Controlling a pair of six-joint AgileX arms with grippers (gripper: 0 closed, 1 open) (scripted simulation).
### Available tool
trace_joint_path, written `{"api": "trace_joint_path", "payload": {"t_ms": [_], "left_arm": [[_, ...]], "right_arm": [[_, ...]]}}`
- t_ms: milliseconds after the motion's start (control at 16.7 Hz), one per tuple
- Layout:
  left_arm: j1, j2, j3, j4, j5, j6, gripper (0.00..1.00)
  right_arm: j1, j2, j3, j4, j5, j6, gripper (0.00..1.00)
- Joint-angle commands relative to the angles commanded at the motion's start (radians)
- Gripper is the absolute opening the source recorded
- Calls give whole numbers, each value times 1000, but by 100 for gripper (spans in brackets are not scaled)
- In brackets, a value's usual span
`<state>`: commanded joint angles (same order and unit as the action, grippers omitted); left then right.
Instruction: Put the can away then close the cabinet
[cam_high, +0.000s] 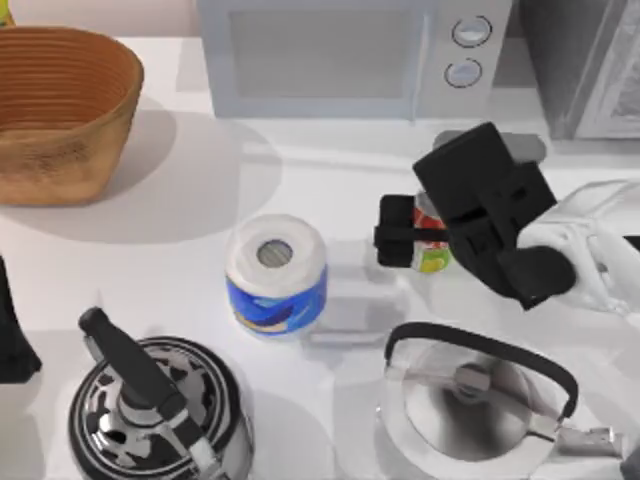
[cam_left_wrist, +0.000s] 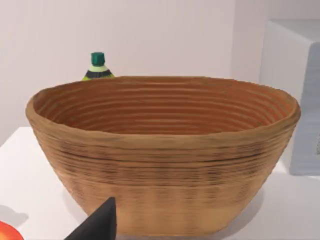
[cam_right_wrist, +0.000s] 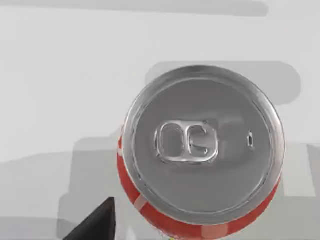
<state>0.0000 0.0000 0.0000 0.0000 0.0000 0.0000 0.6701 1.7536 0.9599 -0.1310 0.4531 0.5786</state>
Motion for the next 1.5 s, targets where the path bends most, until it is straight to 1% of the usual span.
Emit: {"api": "trace_joint_path", "payload": {"t_ms": [180,420,660,960,1140,1380,1500], "left_arm": [[0,0,0,0,0,0,100],[0,0,0,0,0,0,100],[0,0,0,0,0,0,100],[0,0,0,0,0,0,100],[0,0,0,0,0,0,100],[0,0,0,0,0,0,100],[0,0,0,0,0,0,100]], "right_arm": [[39,65,40,7,33,-5,100],[42,68,43,7,35,-5,100],[19,90,52,29,22,-25,100],[-32,215,100,125,-5,-67,100],[-34,269,118,162,-7,-71,100],[-34,270,119,163,-7,-71,100],[-34,270,119,163,-7,-71,85]]}}
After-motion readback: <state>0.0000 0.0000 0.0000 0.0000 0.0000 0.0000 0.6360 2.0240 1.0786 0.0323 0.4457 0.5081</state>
